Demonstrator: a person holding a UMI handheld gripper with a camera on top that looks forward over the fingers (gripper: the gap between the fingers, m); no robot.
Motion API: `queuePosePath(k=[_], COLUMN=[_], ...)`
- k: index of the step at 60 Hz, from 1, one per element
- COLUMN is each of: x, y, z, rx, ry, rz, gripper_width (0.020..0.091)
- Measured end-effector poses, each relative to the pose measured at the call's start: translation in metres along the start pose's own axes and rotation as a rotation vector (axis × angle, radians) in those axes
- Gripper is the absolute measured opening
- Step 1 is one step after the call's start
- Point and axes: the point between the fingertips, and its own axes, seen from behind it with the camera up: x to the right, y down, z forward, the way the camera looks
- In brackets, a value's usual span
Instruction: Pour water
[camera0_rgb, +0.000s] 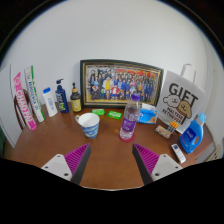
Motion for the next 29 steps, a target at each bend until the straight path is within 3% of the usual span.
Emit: queuePosePath(k=[13,29], x=[-0.03,-0.045], y=[0.012,0.007], z=[-0.075,-0.103], rx=[0.005,0.047], ry=[0.023,0.04], rz=[0.015,-0.029], gripper_width=[0.0857,0.0854])
